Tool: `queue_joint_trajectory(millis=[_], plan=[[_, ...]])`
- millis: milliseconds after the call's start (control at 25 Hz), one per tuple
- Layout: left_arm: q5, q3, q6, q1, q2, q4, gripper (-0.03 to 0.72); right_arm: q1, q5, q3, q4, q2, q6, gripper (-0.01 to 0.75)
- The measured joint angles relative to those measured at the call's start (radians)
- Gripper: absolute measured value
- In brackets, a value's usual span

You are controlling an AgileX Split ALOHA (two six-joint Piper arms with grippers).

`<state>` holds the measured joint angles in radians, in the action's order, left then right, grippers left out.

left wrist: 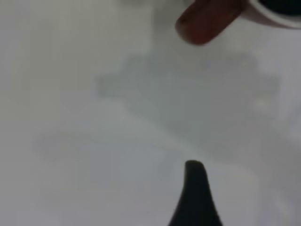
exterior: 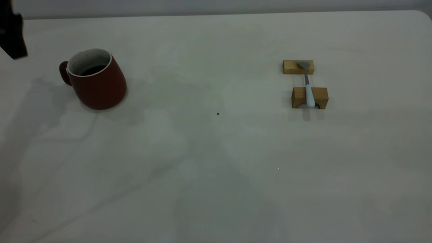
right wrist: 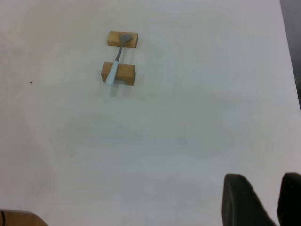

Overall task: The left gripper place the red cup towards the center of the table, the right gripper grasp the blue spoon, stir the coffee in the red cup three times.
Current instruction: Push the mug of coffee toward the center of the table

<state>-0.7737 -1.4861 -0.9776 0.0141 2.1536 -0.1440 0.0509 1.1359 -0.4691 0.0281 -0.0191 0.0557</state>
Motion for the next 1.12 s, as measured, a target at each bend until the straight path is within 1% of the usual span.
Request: queue_joint_trajectory(millis=[320,600,800,1120], plan=[[0.080,-0.066,-0.180,-0.042,0.125,-0.019,0.632,0.000,0.000,0.000,0.000,0.000,0.000,0.238],[0.168,-0.067,-0.331,-0.078,0.172,-0.022,0.606,0.000,0.000,0.000,0.000,0.000,0.000,0.237],[0.204,-0.068,-0.362,-0.080,0.182,-0.051,0.590,0.000,0.000,0.000,0.000,0.000,0.000,0.237],[0.229,-0.069,-0.368,-0.080,0.209,-0.070,0.582,0.000,0.000,0.000,0.000,0.000,0.000,0.237]])
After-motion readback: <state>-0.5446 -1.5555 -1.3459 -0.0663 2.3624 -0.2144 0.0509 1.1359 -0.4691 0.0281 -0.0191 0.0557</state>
